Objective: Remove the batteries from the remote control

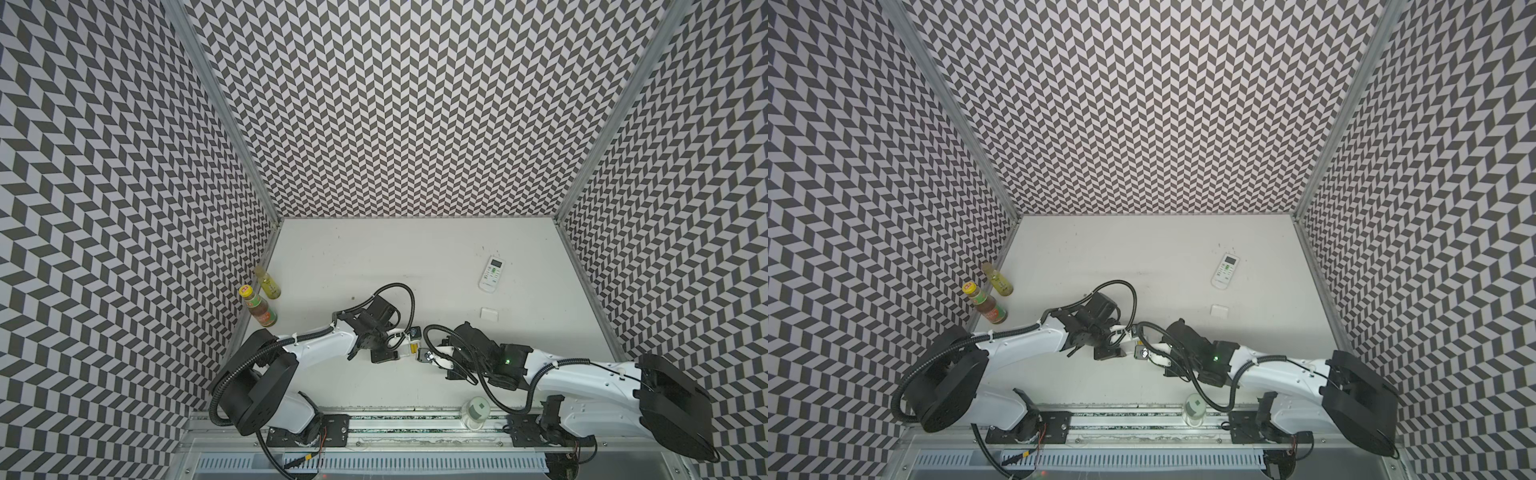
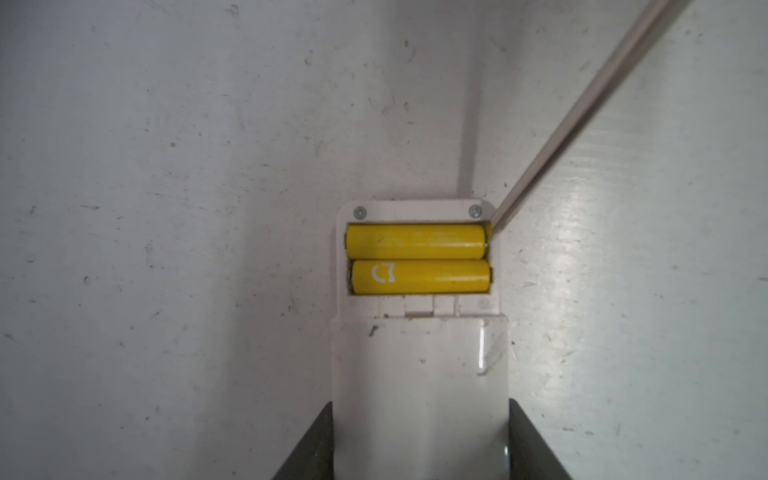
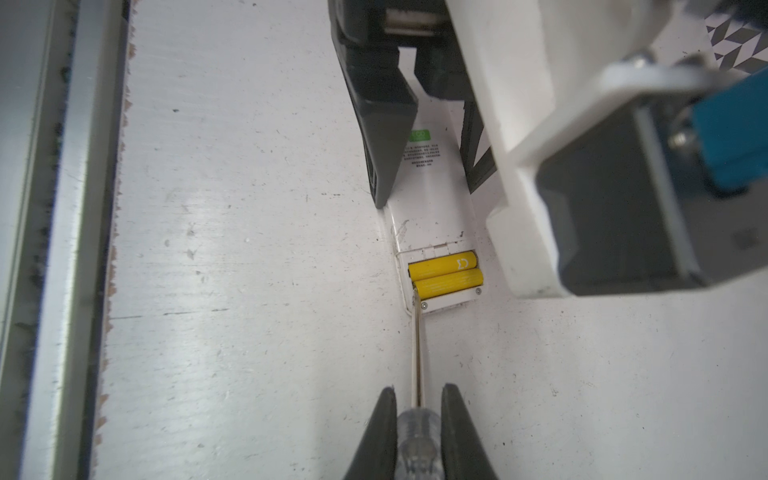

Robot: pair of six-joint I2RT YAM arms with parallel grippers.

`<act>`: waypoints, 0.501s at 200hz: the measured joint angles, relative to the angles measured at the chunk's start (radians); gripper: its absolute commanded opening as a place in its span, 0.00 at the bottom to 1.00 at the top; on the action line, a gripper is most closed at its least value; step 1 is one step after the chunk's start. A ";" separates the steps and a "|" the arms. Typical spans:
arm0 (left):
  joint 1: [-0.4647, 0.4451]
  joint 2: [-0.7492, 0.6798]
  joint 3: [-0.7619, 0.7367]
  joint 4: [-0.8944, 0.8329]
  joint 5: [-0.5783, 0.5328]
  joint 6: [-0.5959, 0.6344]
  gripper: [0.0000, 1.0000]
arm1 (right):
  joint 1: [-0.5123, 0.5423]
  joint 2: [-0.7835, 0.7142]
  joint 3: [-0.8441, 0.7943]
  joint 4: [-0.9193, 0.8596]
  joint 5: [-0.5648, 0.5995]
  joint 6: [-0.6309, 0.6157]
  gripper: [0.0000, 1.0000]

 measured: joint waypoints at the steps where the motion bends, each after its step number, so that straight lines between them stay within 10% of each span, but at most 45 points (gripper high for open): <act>1: 0.000 0.000 0.000 0.000 0.000 0.000 0.42 | 0.000 0.000 0.000 0.000 0.000 0.000 0.00; 100: 0.000 0.012 0.002 0.013 -0.009 -0.002 0.42 | 0.006 -0.035 -0.013 0.035 0.016 -0.016 0.00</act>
